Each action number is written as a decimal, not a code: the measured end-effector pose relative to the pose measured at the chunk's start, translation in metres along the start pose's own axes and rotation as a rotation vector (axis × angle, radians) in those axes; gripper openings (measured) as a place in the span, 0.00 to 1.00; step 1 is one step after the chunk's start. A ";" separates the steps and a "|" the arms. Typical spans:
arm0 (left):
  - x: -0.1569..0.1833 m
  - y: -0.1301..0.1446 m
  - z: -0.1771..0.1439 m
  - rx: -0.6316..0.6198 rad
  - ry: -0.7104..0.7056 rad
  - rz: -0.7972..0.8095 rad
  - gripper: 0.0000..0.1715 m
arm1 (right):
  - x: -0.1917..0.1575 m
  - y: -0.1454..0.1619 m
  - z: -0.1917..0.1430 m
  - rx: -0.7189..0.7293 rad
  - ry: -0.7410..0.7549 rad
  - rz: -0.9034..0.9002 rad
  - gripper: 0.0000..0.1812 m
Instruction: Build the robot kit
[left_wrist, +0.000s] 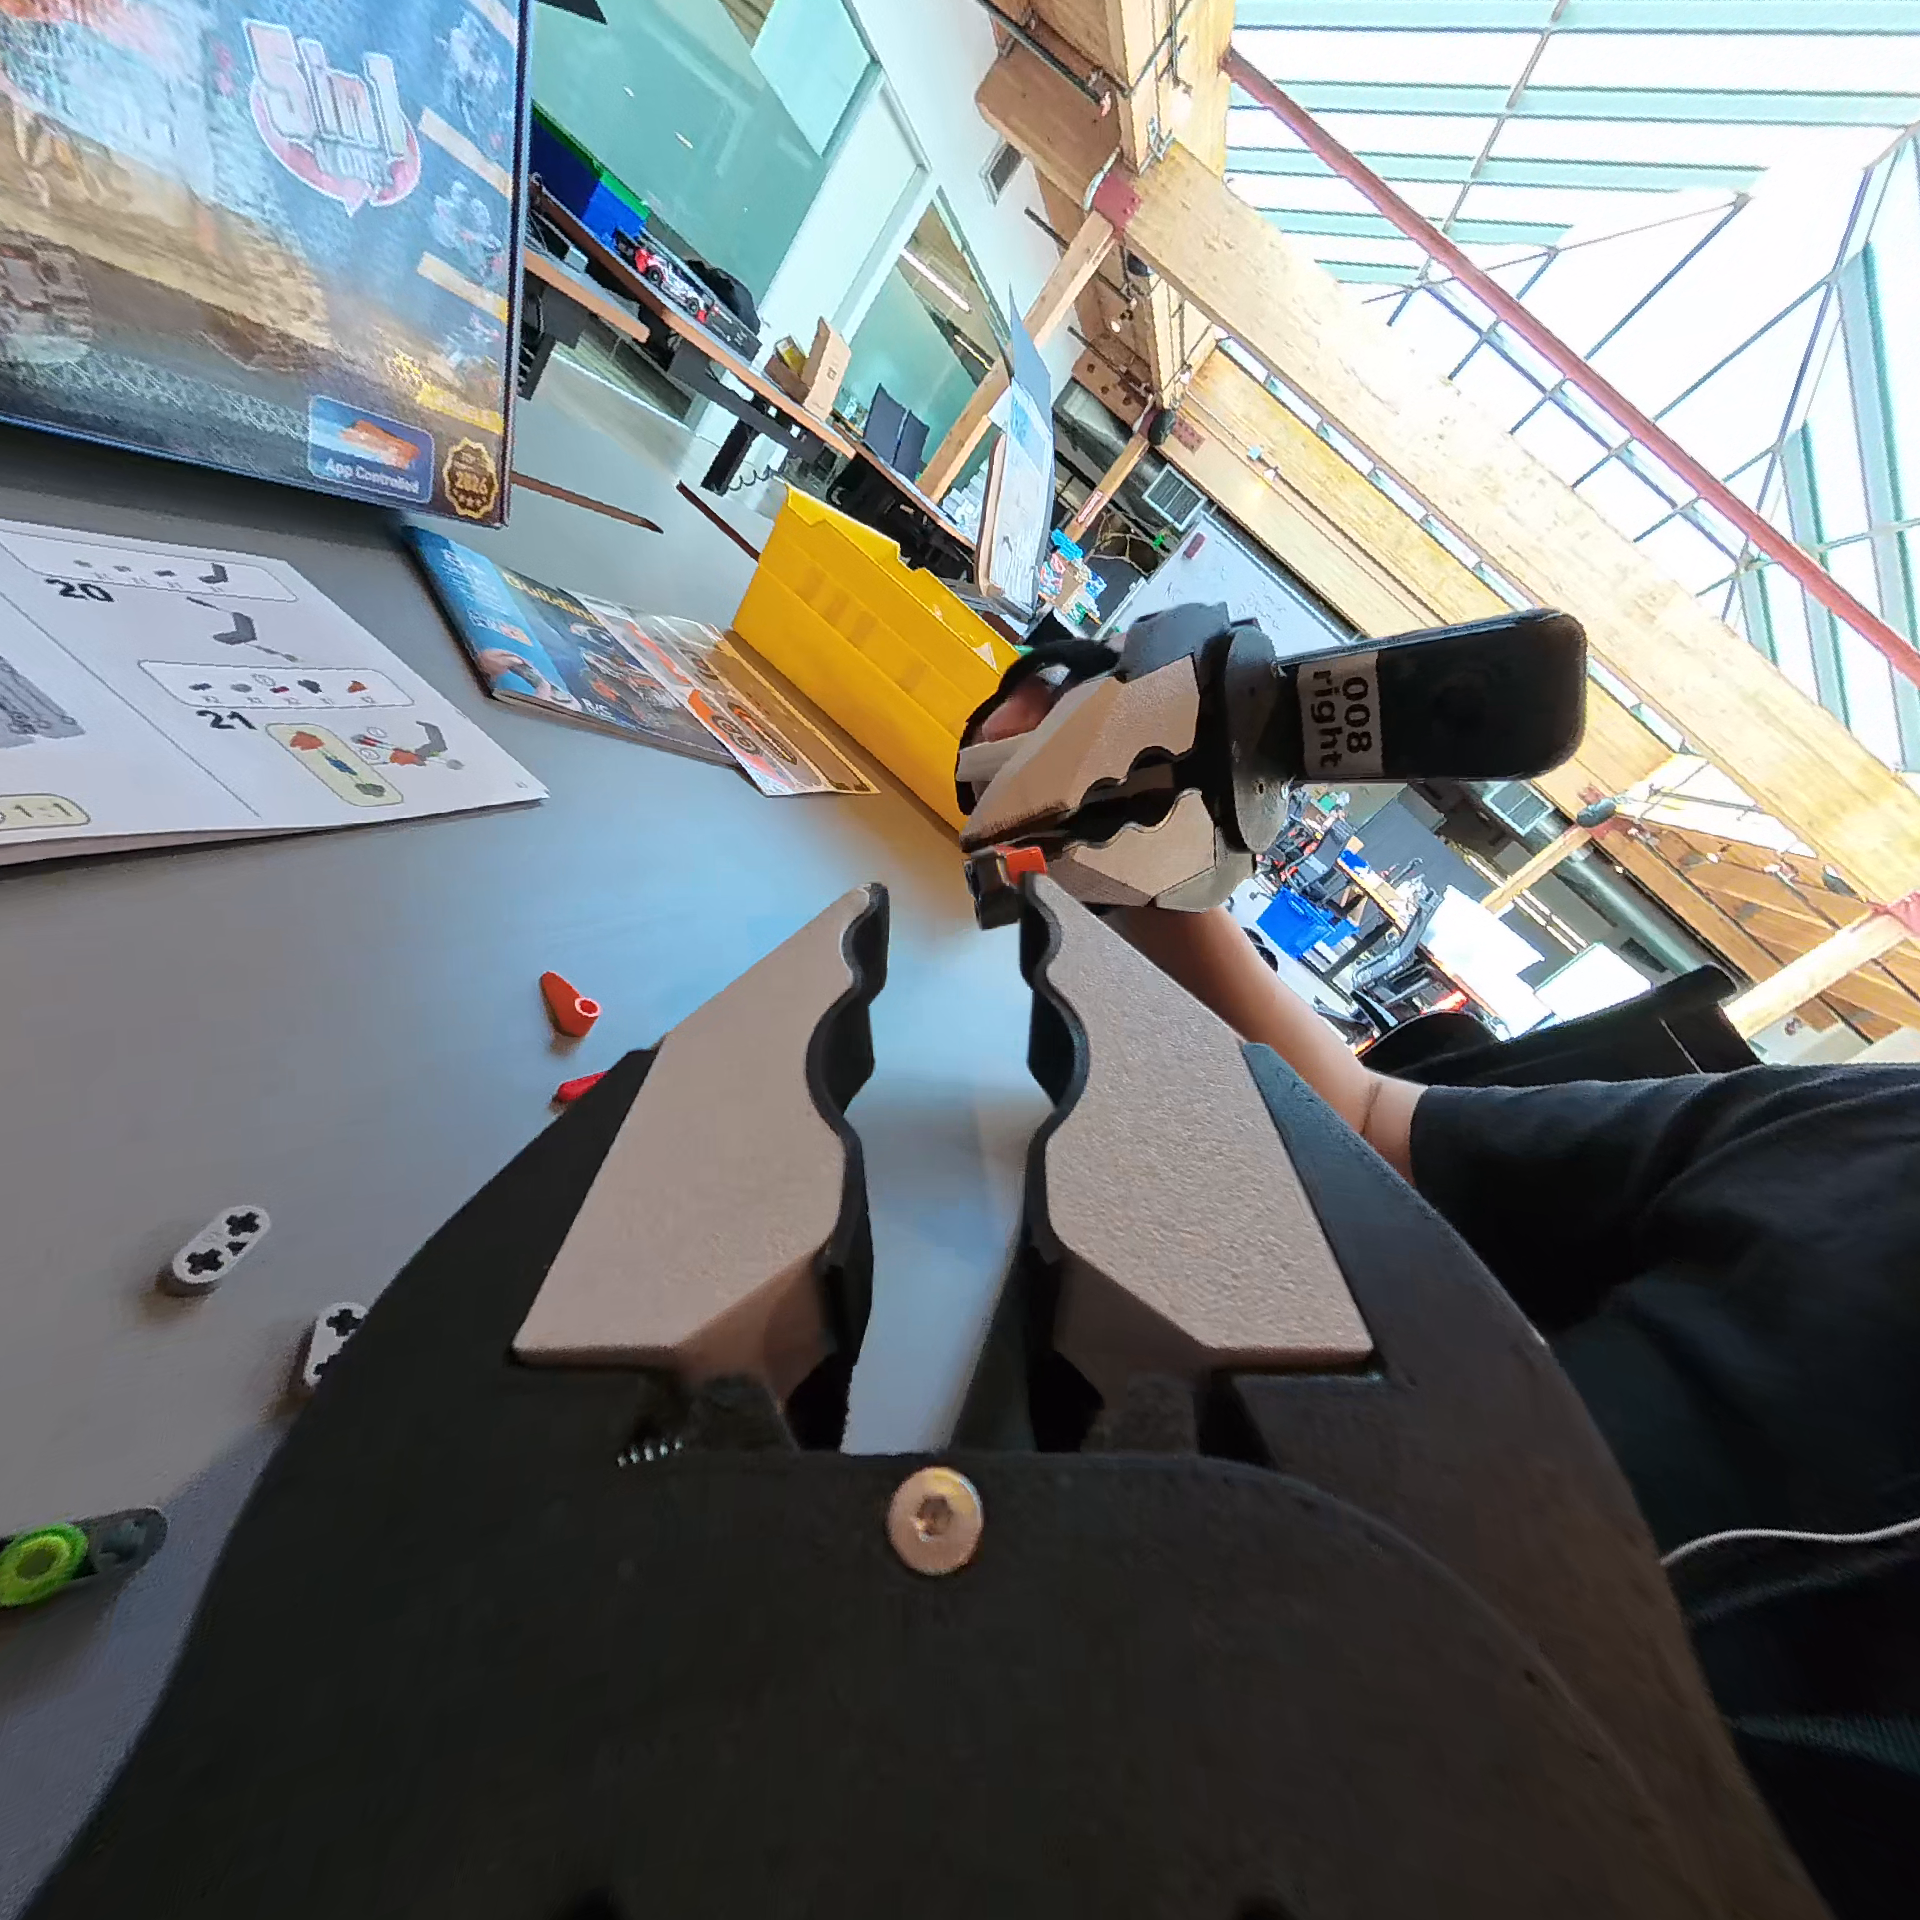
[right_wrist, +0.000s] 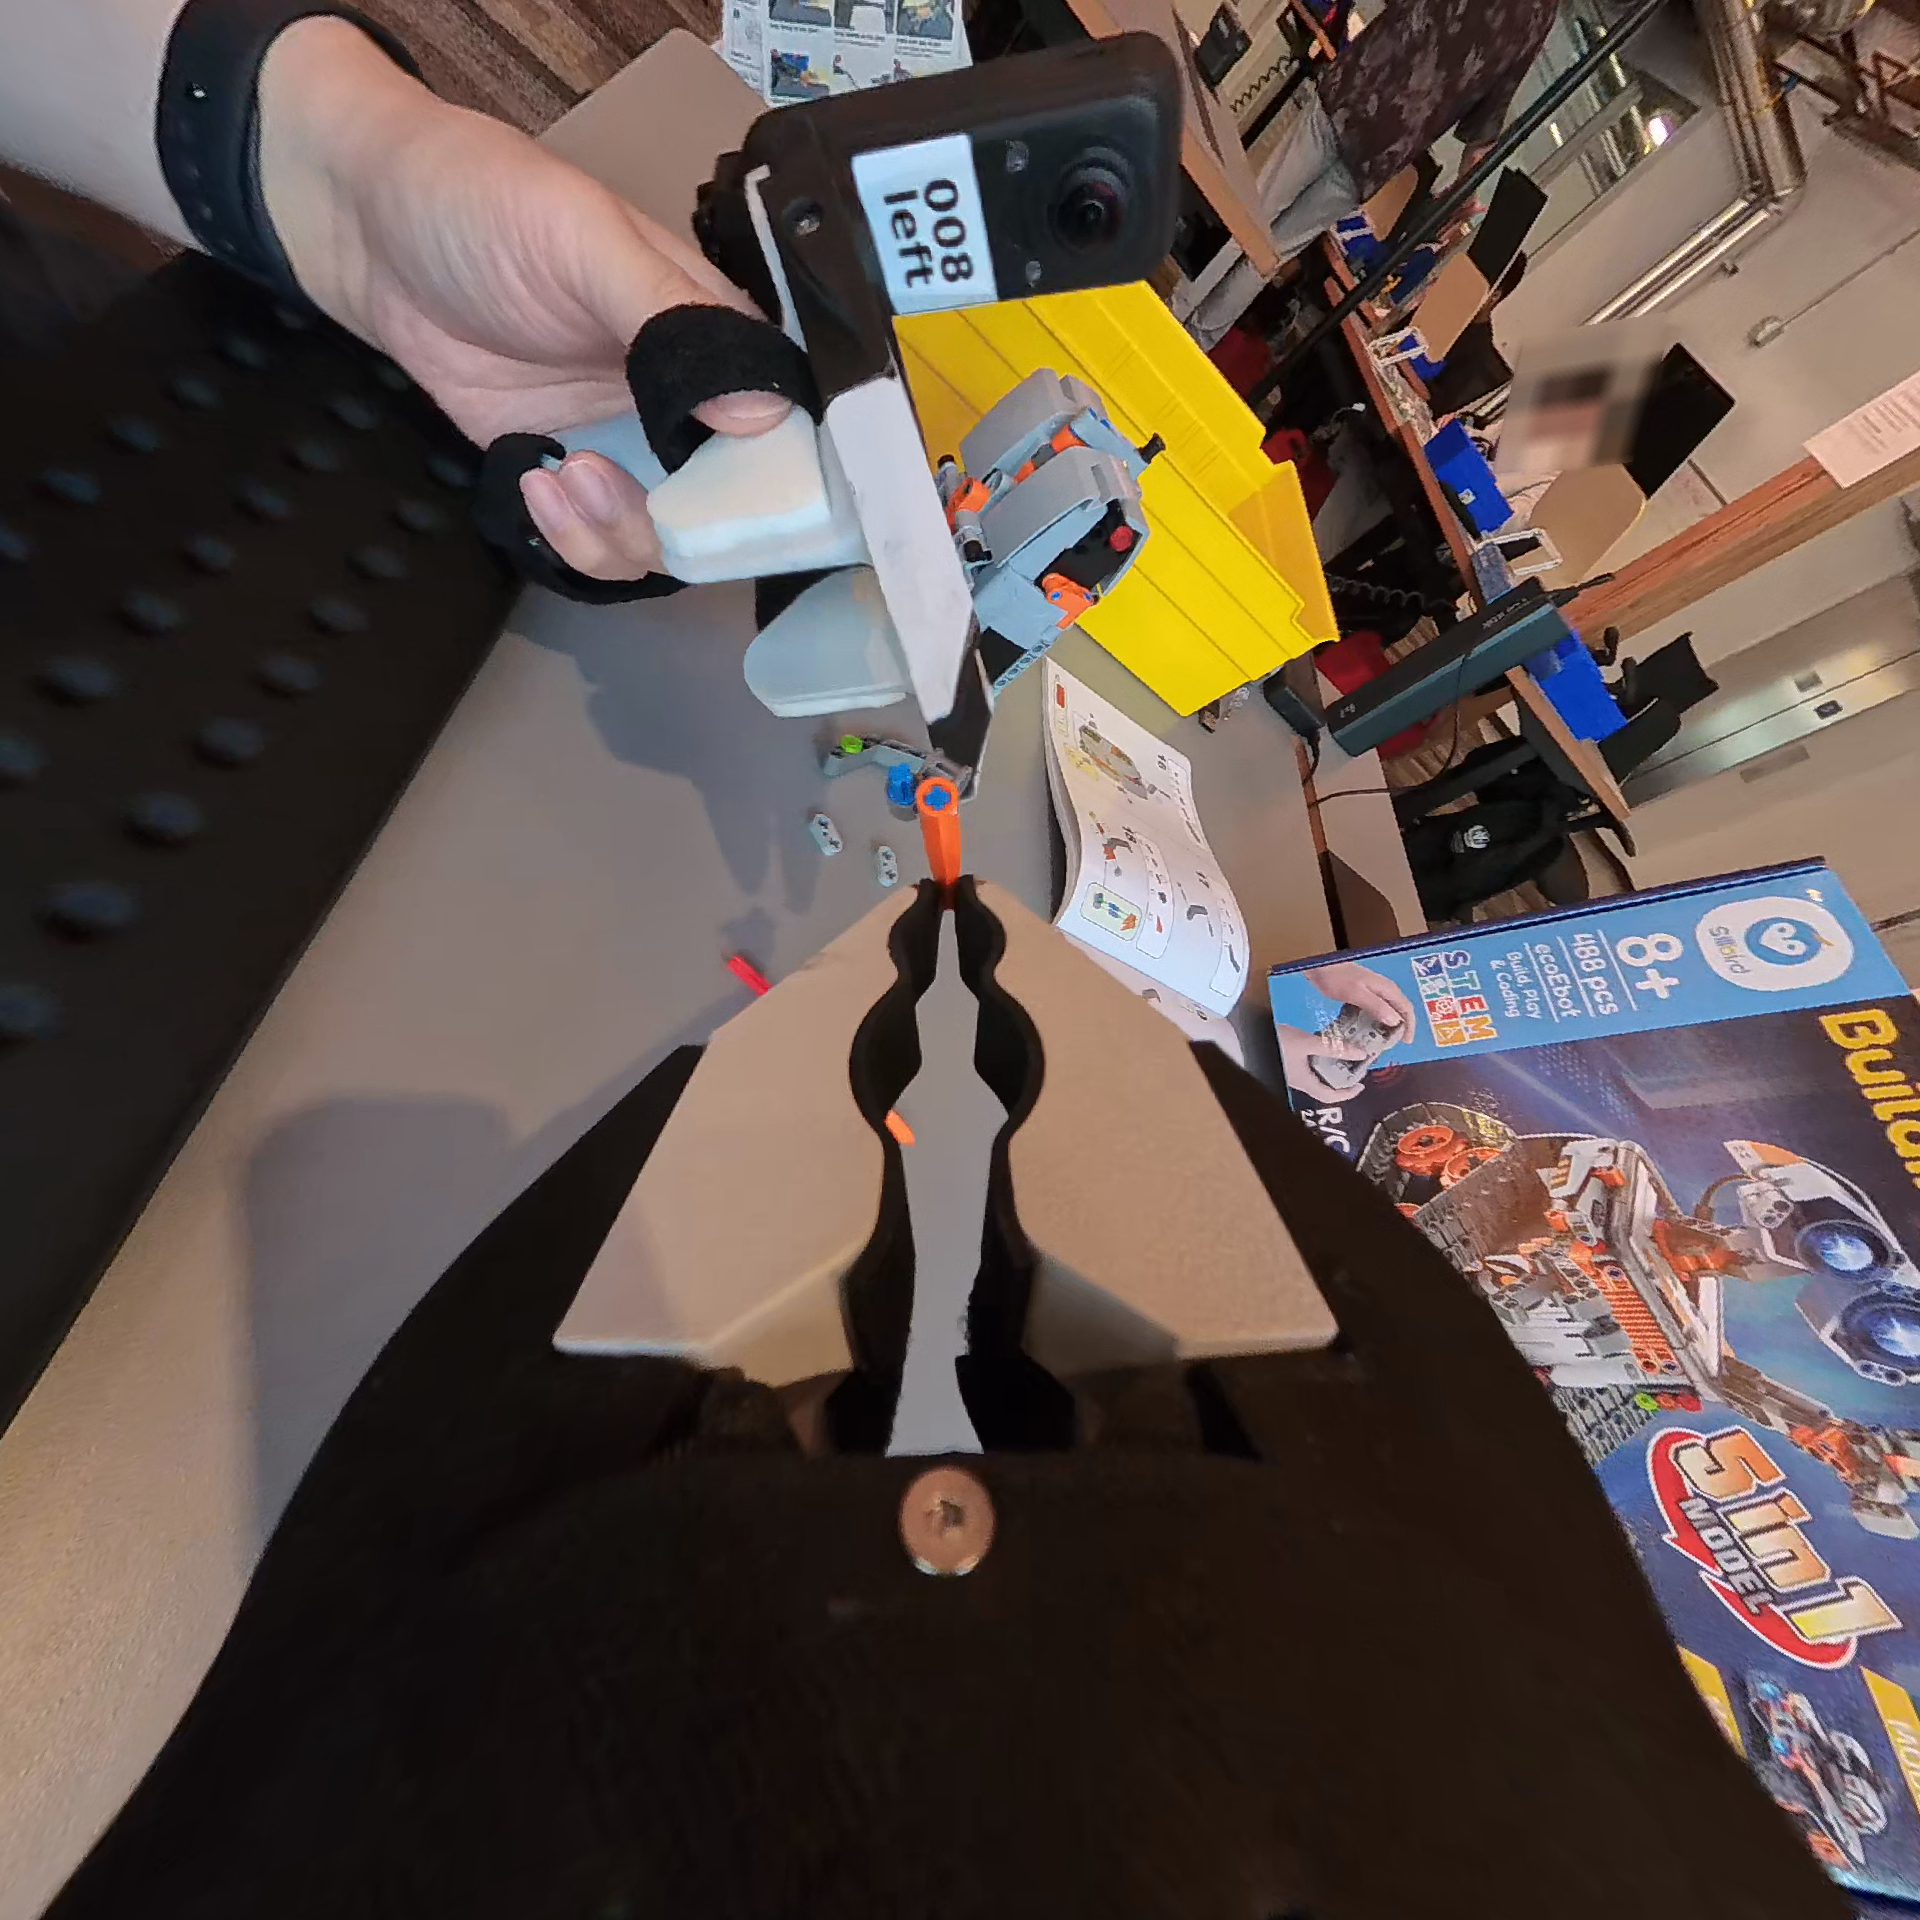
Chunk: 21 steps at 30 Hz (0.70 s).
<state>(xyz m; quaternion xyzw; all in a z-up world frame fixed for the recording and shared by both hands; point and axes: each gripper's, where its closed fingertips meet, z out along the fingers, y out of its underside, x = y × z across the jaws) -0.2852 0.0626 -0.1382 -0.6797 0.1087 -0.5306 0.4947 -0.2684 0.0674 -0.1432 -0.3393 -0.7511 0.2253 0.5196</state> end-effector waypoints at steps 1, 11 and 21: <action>0.001 0.001 0.001 -0.011 0.006 -0.001 0.14 | -0.002 0.000 0.001 -0.001 -0.010 -0.002 0.02; 0.001 0.017 0.009 -0.123 0.022 -0.006 0.04 | -0.010 0.006 0.006 -0.024 -0.039 -0.040 0.02; -0.004 0.020 0.008 -0.139 -0.002 0.001 0.03 | -0.012 0.011 0.007 -0.026 -0.061 -0.031 0.02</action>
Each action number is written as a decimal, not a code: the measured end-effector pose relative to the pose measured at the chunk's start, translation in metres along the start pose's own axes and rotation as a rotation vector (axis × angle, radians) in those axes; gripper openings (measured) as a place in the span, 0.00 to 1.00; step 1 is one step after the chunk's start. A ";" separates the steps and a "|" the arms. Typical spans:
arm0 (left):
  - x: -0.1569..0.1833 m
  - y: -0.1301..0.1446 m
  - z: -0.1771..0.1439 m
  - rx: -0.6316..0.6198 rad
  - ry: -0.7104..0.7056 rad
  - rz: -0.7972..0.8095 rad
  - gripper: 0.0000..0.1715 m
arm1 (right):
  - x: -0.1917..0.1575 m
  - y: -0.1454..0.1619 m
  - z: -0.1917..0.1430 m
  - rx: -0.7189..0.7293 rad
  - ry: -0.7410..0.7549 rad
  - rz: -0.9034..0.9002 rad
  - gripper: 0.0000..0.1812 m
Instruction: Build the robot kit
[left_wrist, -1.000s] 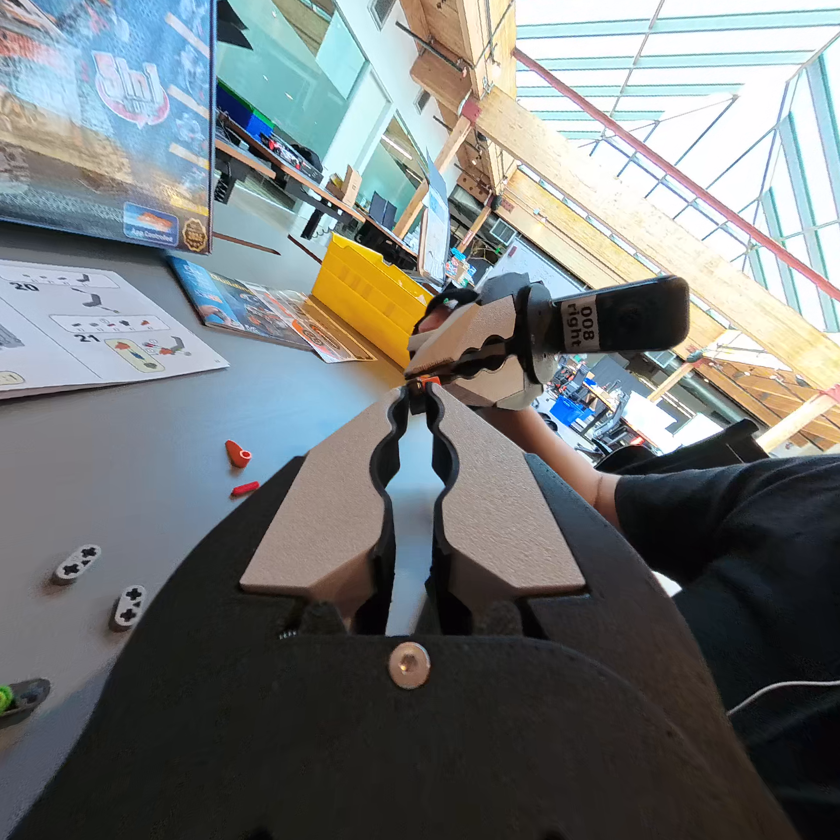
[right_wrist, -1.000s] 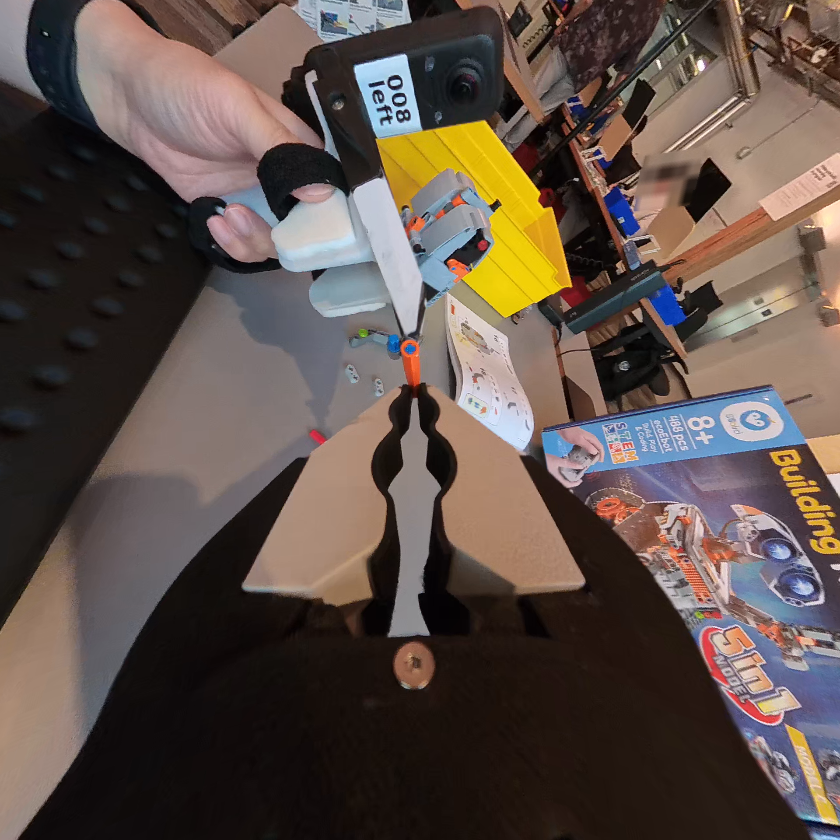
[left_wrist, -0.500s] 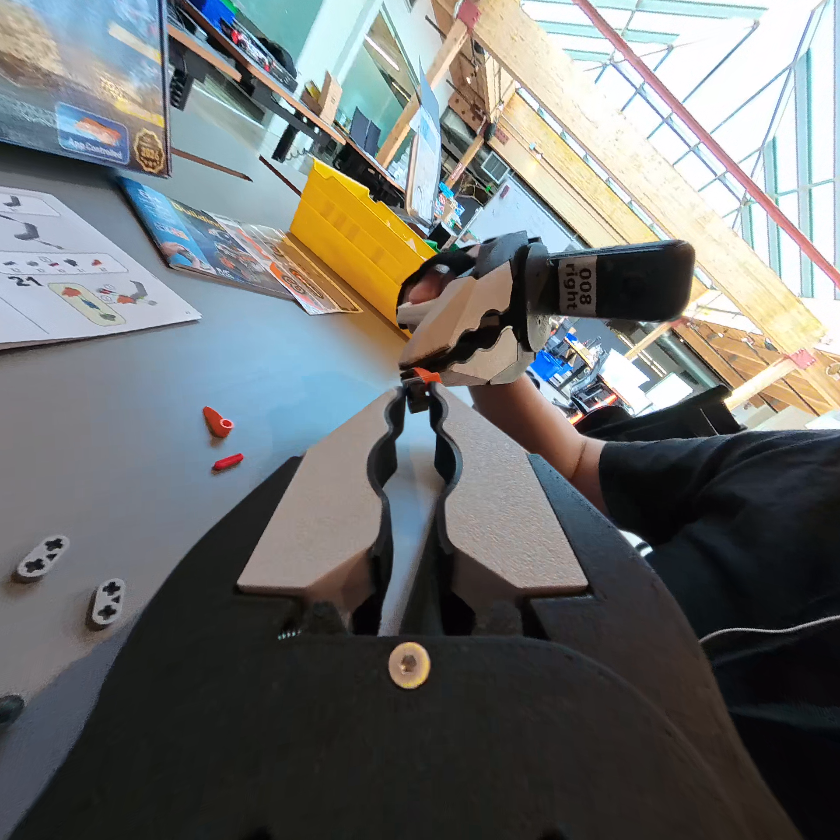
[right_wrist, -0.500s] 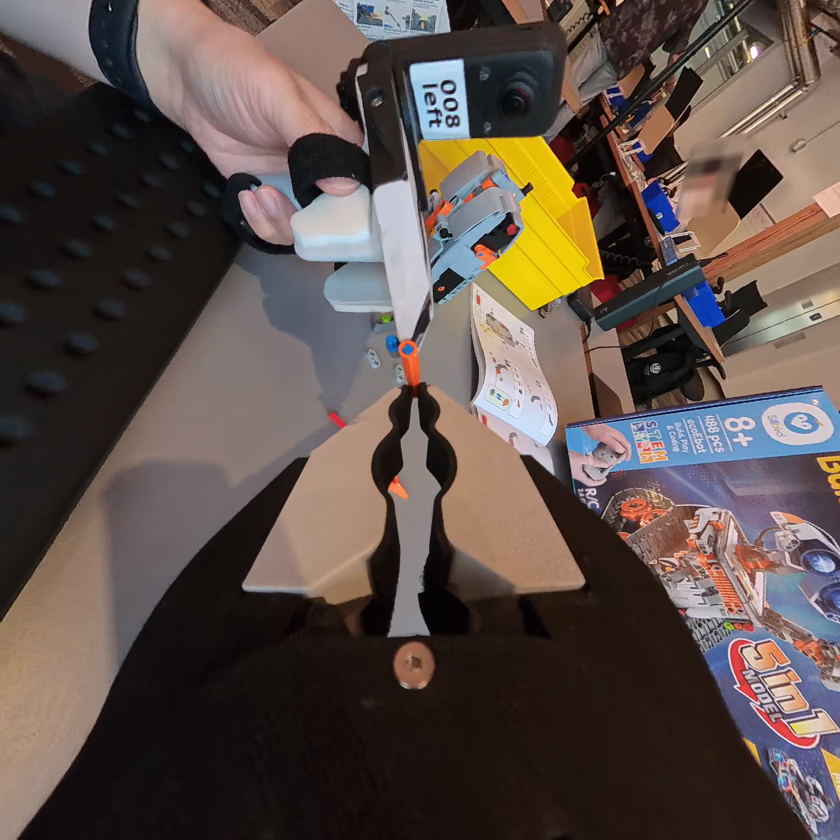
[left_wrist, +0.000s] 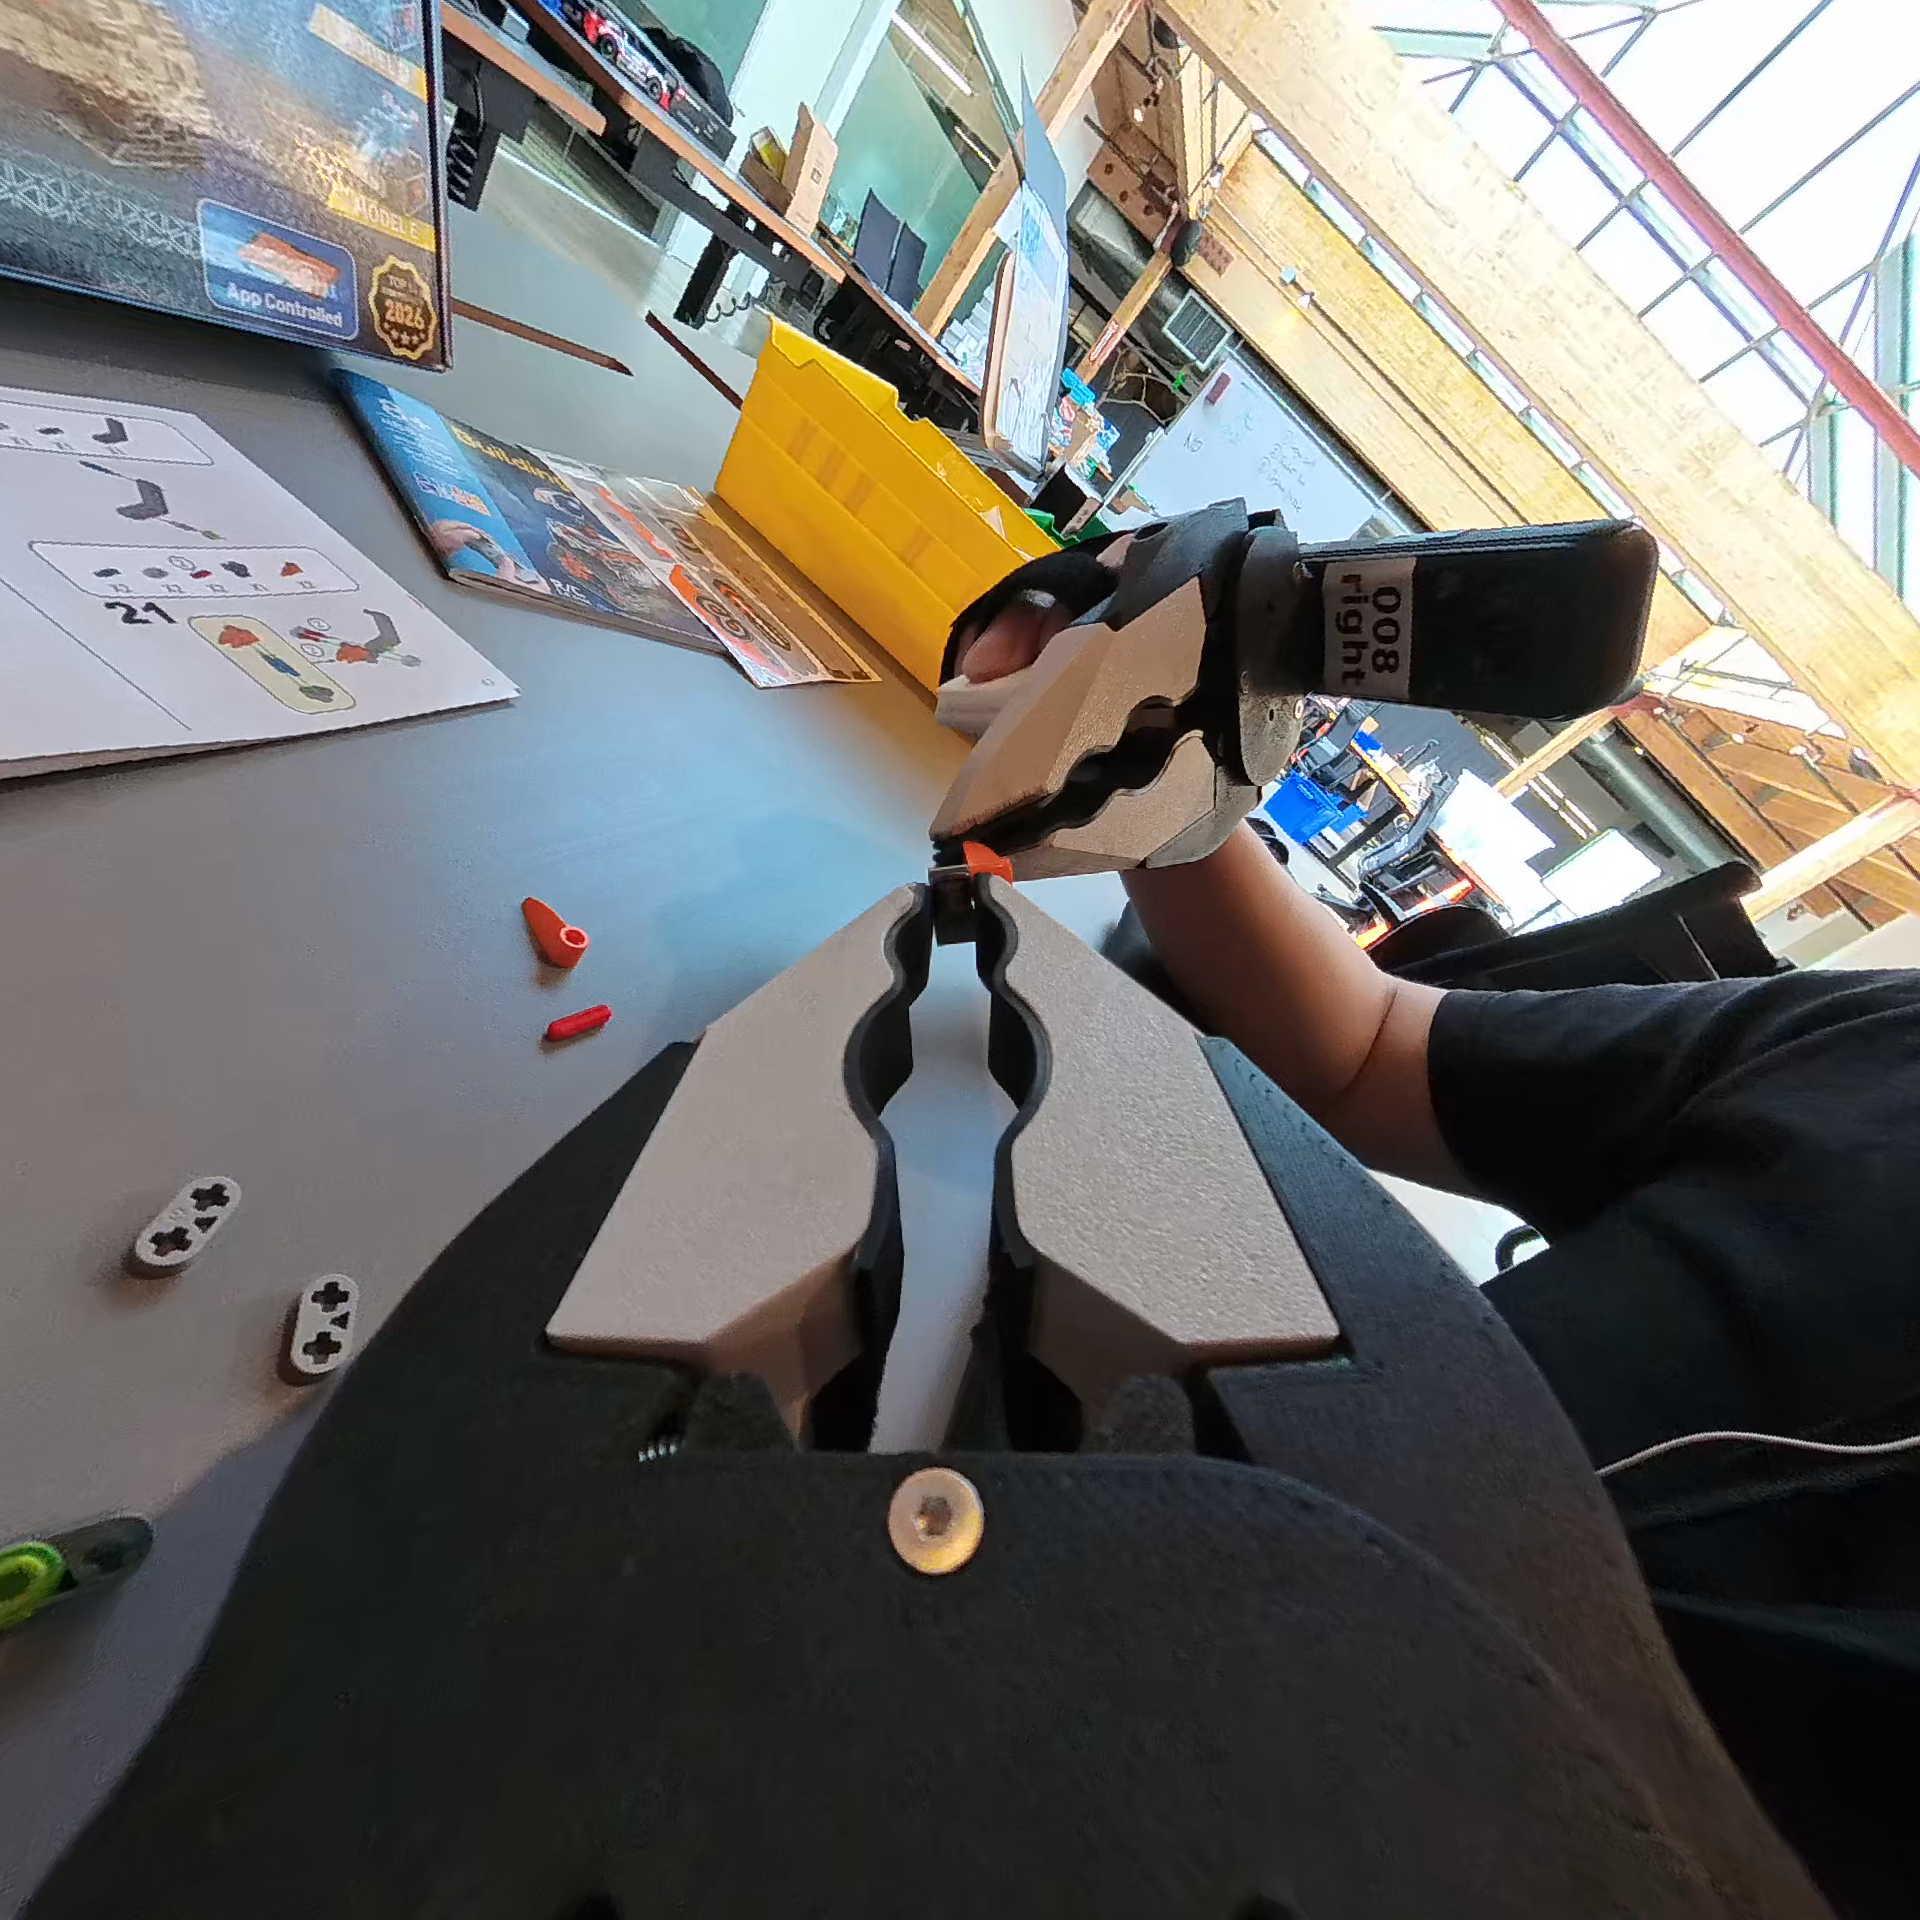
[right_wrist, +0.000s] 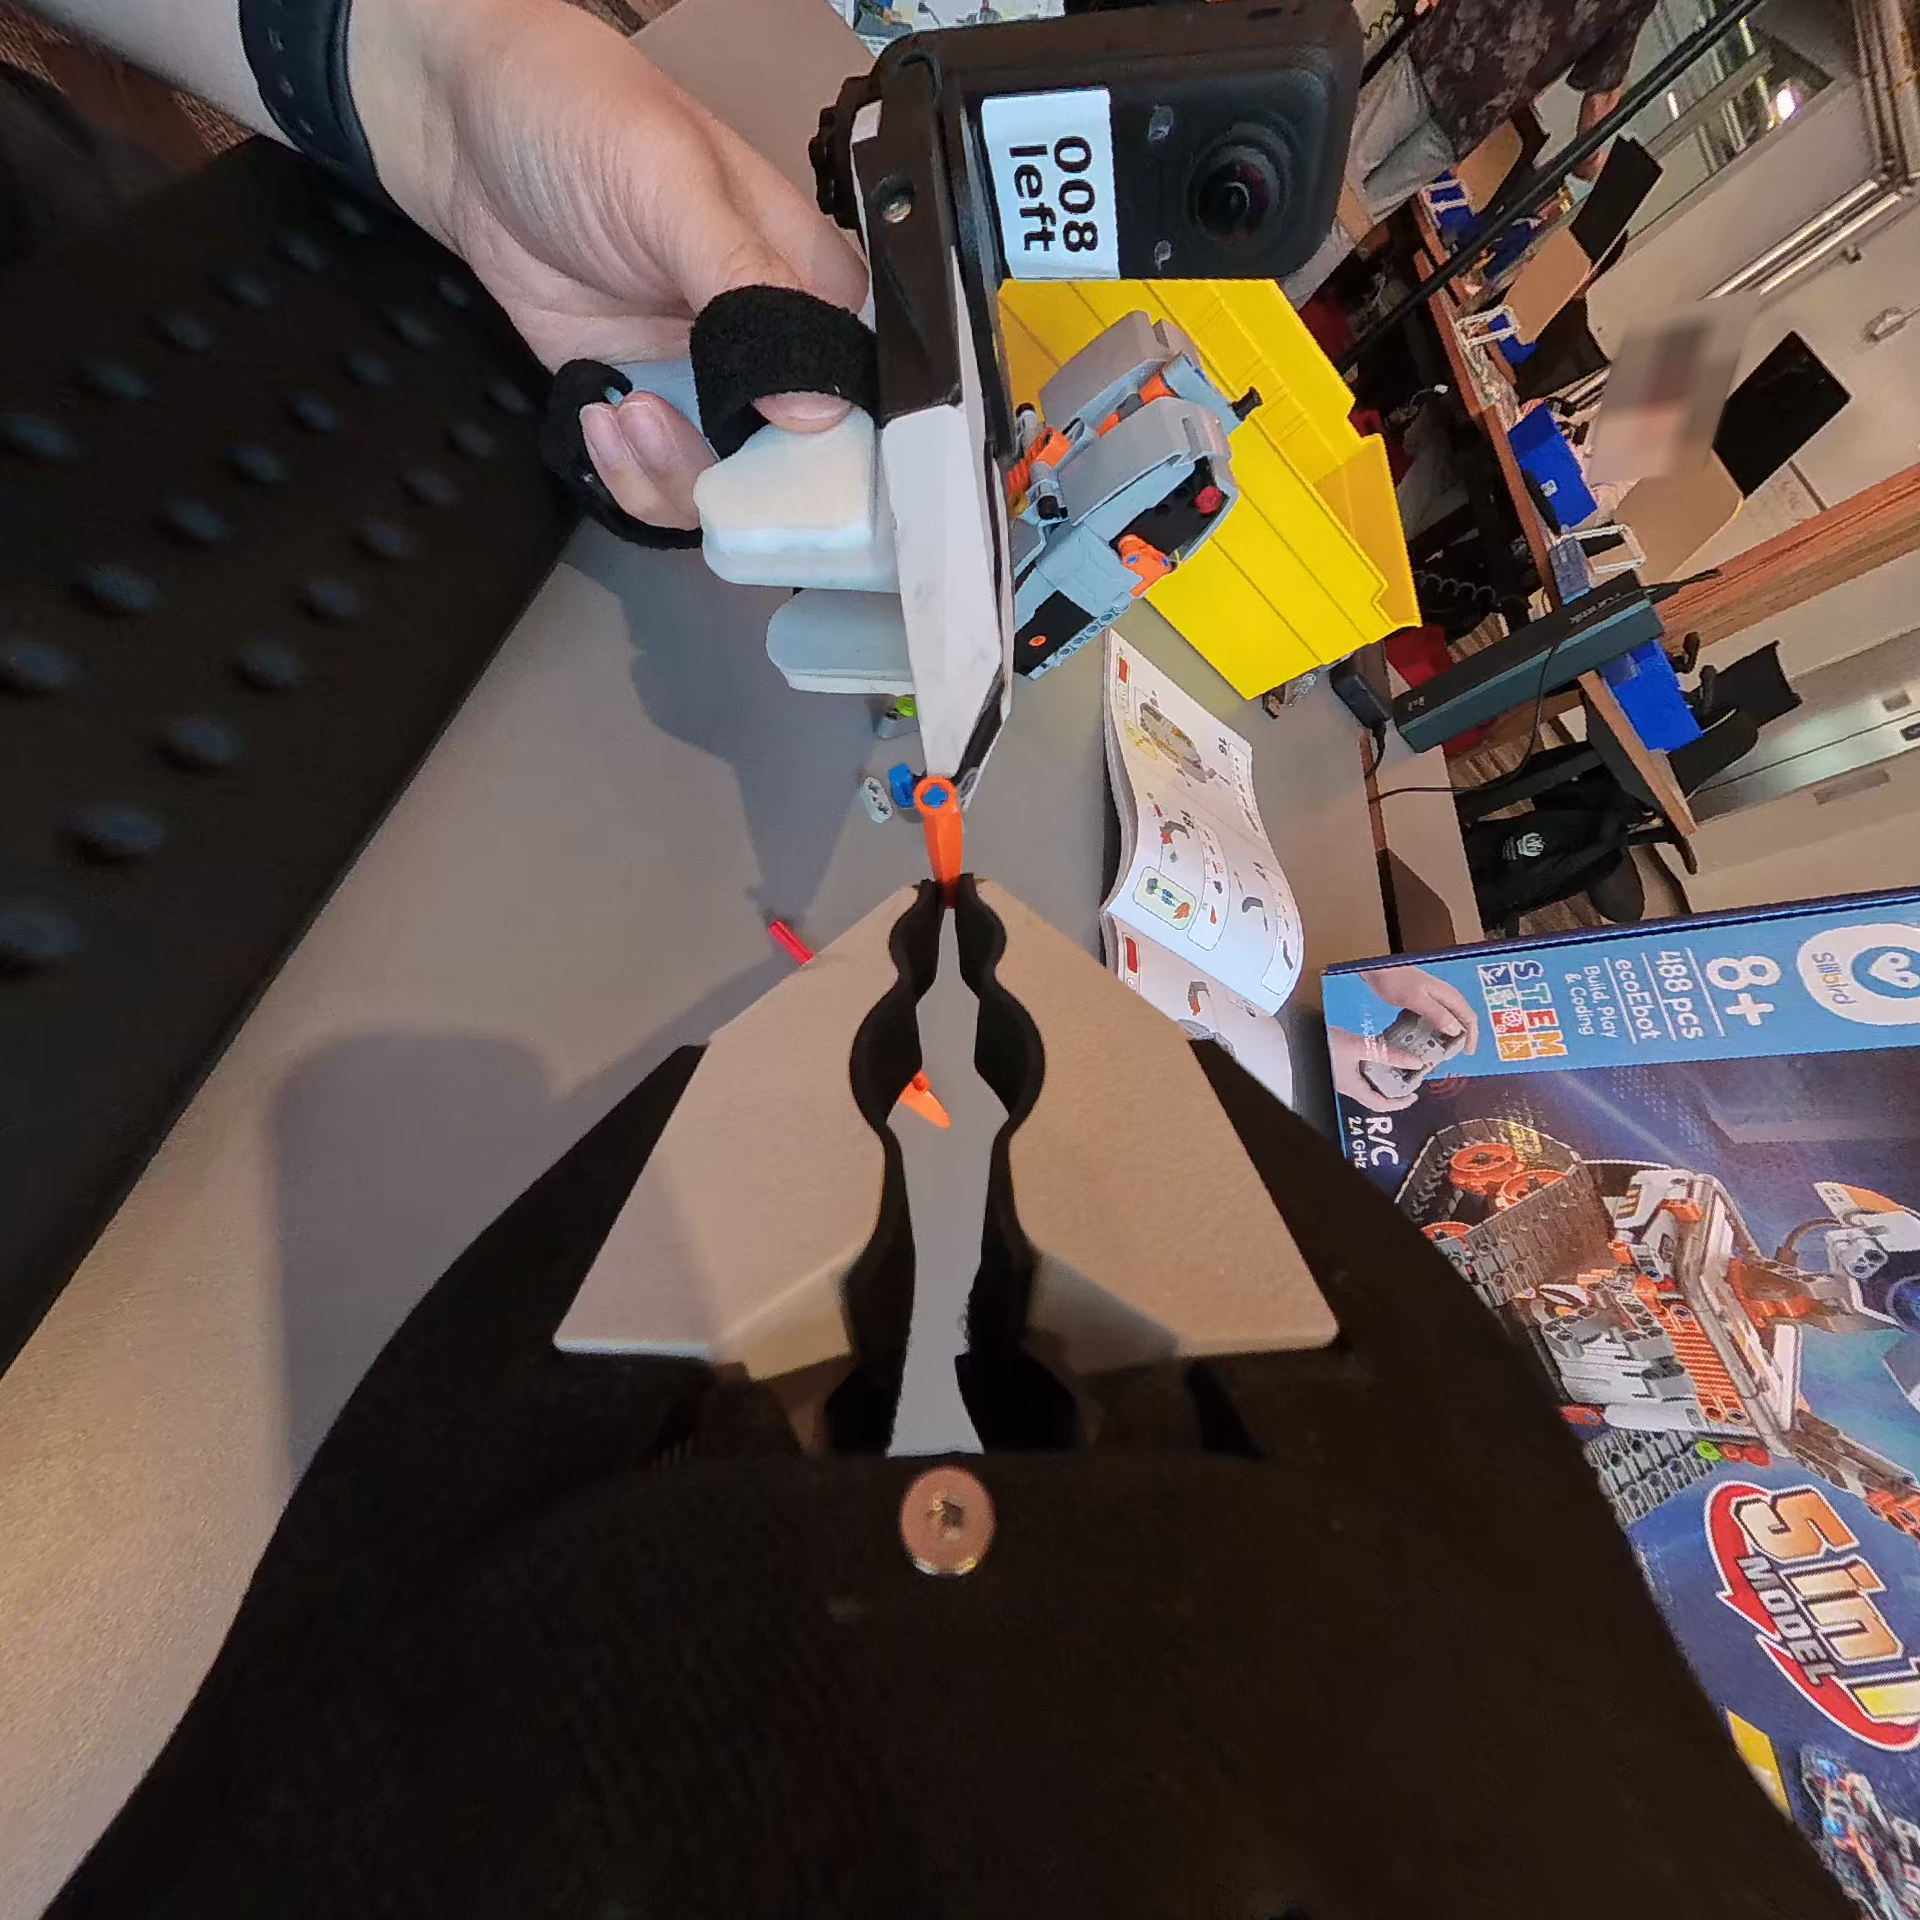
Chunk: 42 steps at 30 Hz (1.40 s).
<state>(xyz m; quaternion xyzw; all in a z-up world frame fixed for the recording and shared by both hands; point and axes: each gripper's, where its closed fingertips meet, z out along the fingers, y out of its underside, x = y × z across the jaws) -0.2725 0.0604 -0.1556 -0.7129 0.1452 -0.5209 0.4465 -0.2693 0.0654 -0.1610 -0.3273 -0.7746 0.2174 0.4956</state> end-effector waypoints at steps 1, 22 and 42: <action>0.000 0.000 0.000 -0.001 0.000 0.001 0.03 | 0.000 0.000 0.000 0.001 0.001 0.002 0.02; -0.003 -0.023 -0.022 0.154 -0.067 0.080 0.03 | 0.005 0.093 0.040 -0.162 -0.306 0.340 0.08; -0.010 -0.022 -0.025 0.168 -0.066 0.006 0.03 | -0.013 0.106 0.037 -0.361 -0.410 0.449 0.14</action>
